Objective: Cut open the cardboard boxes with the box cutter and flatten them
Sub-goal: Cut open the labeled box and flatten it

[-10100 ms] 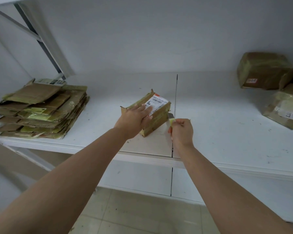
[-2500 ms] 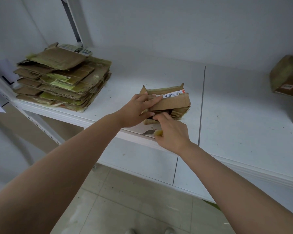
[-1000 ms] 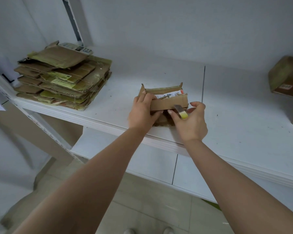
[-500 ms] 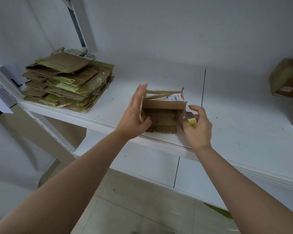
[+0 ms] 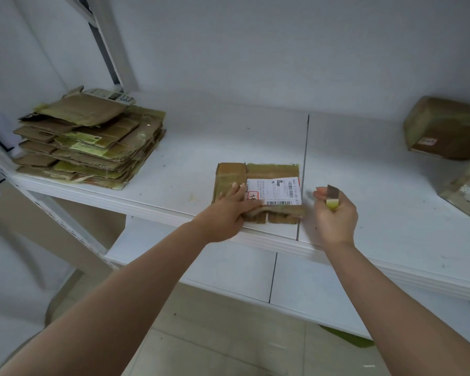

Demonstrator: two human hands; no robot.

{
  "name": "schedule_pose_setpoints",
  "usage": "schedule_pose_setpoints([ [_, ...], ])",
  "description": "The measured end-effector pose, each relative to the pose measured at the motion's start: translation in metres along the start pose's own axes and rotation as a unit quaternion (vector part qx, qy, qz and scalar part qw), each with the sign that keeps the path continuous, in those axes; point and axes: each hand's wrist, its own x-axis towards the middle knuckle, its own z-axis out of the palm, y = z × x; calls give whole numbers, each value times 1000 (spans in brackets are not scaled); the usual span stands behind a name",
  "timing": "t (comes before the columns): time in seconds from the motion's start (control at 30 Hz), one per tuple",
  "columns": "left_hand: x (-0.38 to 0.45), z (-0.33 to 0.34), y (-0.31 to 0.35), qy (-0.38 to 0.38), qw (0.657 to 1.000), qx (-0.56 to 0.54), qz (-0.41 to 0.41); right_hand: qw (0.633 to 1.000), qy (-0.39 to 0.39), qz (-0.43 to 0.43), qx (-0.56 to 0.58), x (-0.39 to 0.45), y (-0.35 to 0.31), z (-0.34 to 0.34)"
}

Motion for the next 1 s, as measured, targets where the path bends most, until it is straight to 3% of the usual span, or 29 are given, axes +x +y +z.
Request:
schedule_pose_setpoints([
  [0.1, 1, 3, 2, -58, 997, 39, -11, 999, 19, 10, -33, 7, 0, -5],
  [0.23, -2, -13, 4, -84, 996, -11, -12, 995, 11, -13, -97, 14, -7, -1],
  [0.3, 0, -22, 8, -25, 992, -123, -26, 991, -4, -44, -128, 20, -13, 3],
  [0.33, 3, -26, 8, 46, 986, -155, -33, 988, -17, -62, -137, 23, -18, 5],
  [0.4, 13, -33, 1, 179, 975, -120, -58, 983, -46, -97, -146, 31, -27, 12],
  [0.47, 27, -33, -9, 221, 969, -67, -91, 971, -66, -143, -181, 40, -36, 20],
  [0.63, 51, -20, -8, 91, 988, 40, -121, 870, -136, -273, -388, 47, -50, 45],
  [0.7, 56, -8, -7, 78, 984, 93, -128, 833, -195, -295, -425, 46, -41, 56],
  [0.77, 57, 4, -8, 96, 977, 125, -142, 828, -246, -277, -422, 42, -25, 64],
  [0.87, 61, 15, -13, 101, 975, 130, -151, 855, -239, -240, -392, 37, -7, 68],
  [1.0, 66, 20, -17, 85, 976, 138, -149, 827, -238, -249, -445, 40, -3, 74],
])
